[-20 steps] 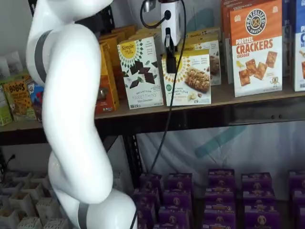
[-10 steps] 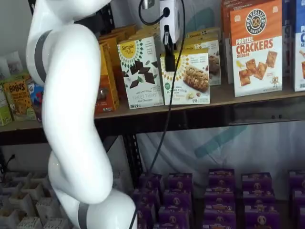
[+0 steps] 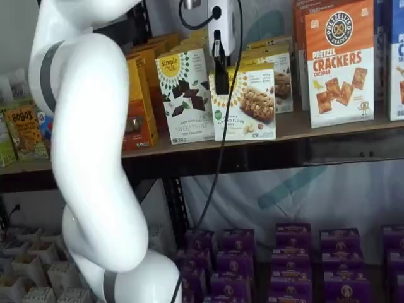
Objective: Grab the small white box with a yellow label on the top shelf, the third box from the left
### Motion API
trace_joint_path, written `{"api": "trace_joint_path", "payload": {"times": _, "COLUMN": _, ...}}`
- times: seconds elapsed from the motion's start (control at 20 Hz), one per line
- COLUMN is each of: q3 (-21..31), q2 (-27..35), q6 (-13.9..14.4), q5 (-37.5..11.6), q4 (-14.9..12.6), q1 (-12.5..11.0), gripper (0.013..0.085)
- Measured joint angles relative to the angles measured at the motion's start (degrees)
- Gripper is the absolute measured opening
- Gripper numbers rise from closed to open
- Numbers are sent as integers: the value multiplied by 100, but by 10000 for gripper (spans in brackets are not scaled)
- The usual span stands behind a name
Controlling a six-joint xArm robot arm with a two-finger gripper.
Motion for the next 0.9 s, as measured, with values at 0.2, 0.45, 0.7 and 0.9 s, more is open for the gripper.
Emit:
{"api": "trace_joint_path", "payload": {"times": 0.2, "q3": 261, "q2": -278, "q6": -11, "q5": 39, "q4": -85, "q1": 11, "gripper": 370}}
{"api": "trace_joint_path", "payload": {"times": 0.45, "q3": 615, "q2": -639, "q6": -8, "q5": 84, "q4": -144, "q1": 27, "gripper": 370}}
{"api": "trace_joint_path", "payload": {"times": 0.7, "q3": 1043, "q2": -1037, "q6": 31, "q5": 70, "q4": -222, "q1": 88, "gripper": 370}}
{"api": "trace_joint_path", "payload": {"times": 0.9, "q3": 1358, "q2": -1310, "q6": 43, "q5": 38, "q4": -271, "q1": 114, "gripper": 370}}
